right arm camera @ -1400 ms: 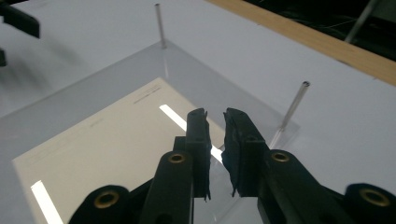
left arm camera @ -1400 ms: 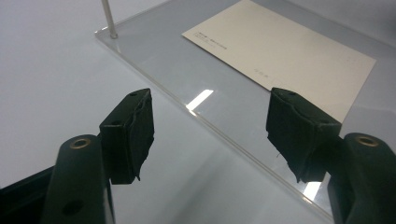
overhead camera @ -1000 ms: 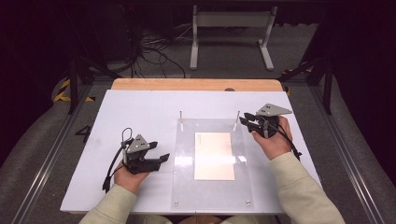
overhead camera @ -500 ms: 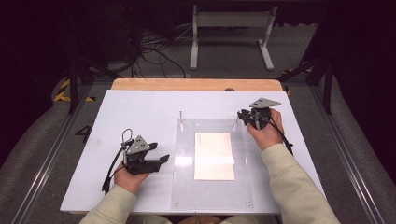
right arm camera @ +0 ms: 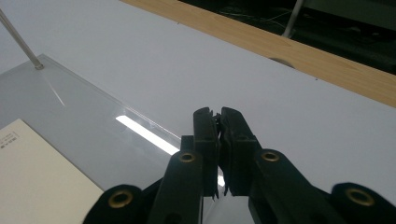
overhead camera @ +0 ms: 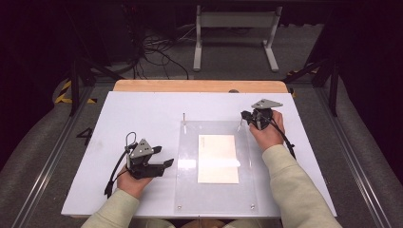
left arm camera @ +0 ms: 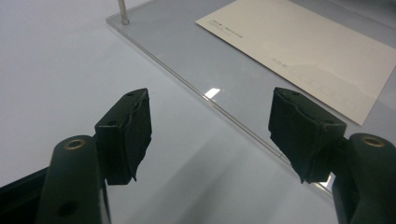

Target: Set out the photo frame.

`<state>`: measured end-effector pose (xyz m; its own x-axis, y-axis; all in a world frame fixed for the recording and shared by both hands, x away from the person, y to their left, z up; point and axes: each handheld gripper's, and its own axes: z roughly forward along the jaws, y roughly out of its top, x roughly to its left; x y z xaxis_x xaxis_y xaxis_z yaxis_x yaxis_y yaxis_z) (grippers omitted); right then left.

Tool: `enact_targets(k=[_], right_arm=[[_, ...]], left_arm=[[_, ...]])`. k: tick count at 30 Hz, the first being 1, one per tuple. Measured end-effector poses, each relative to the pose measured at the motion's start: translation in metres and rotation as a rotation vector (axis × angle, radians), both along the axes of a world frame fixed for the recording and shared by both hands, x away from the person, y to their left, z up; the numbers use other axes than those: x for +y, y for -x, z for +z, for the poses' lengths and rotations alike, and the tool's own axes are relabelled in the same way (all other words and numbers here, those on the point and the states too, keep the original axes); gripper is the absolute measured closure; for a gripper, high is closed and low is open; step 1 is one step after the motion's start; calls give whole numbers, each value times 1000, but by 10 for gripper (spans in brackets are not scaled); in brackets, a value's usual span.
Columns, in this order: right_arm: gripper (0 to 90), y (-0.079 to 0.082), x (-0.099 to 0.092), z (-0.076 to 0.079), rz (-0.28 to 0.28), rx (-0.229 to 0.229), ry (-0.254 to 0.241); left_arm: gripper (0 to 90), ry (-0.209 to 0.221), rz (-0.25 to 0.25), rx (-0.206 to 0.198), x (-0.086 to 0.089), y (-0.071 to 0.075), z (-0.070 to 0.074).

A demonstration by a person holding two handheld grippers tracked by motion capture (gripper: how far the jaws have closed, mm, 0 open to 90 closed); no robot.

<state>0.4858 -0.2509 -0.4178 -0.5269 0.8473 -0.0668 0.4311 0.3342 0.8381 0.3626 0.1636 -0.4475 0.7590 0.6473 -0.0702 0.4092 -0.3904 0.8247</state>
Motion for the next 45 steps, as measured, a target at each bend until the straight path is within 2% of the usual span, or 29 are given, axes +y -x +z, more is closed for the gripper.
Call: enact_targets(k=[4,11,19,27,30,31,36,40,45], right_arm=[[855,-1,-1,-3,-15,9,-33],[857,-2,3,-6,-54,10,-49],[859,-5,3,-9,-72,23,-79],[859,-11,4,-10,-94,36,-96],[861,-17,2,-10,-98,49,-121],[861,-20,0,-11,-97,61,-141],[861,-25,-2,-11,-91,79,-163],[861,-29,-5,-12,-85,91,-201],[861,-36,-8,-11,-66,127,-215]], left_arm=[[303,-2,-9,-1,-2,0,-1],[299,-3,-16,-3,-4,1,-1],[298,-6,-23,-10,-7,3,-1],[287,-7,-26,-18,-2,4,2],[280,6,-20,-15,1,4,2],[279,1,-20,-19,3,4,2],[262,-8,-20,-28,3,4,2],[222,-39,-51,-70,-2,7,2],[202,-58,-67,-85,-6,9,1]])
